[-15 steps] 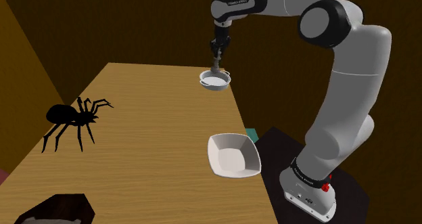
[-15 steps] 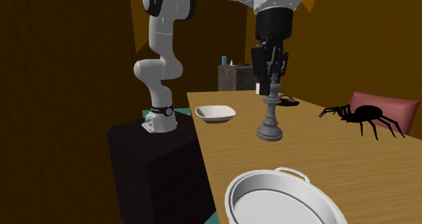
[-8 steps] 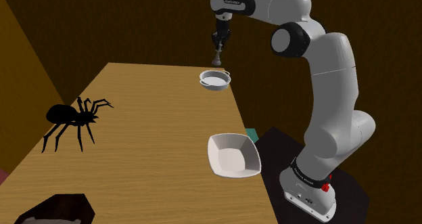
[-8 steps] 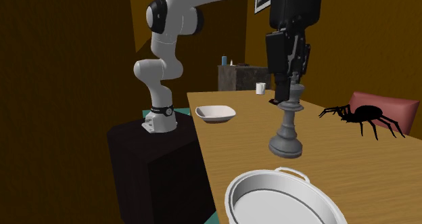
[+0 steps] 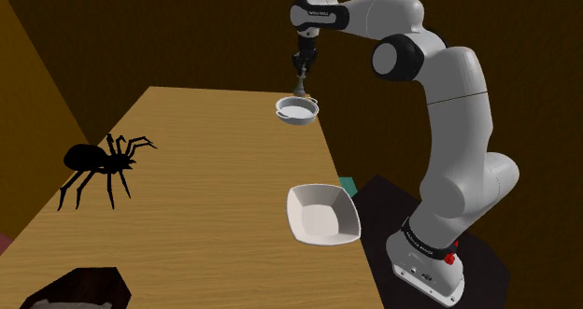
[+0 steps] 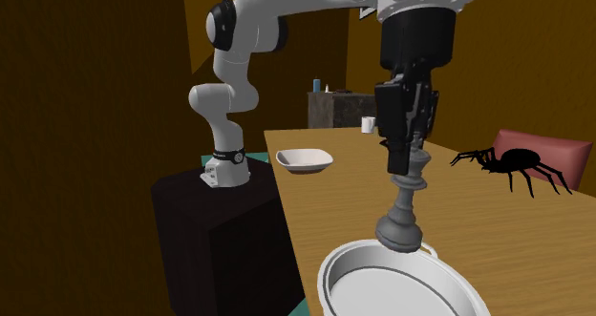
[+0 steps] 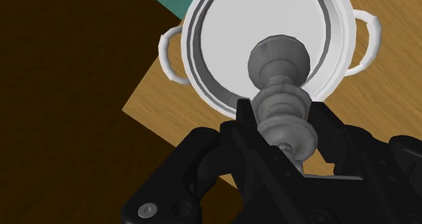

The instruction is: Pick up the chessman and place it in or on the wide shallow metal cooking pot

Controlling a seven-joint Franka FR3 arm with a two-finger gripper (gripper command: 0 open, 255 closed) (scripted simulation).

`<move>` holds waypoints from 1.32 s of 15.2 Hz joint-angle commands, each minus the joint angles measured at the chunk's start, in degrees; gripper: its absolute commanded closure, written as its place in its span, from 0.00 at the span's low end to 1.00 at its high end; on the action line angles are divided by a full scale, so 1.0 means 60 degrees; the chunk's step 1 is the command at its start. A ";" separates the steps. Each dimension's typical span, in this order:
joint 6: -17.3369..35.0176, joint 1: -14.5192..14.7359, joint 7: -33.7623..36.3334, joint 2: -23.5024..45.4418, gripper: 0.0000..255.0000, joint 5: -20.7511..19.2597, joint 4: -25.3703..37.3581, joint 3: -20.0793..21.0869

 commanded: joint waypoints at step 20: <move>0.1762 -0.0043 0.0150 0.0073 1.00 -0.0053 -0.1689 -0.0015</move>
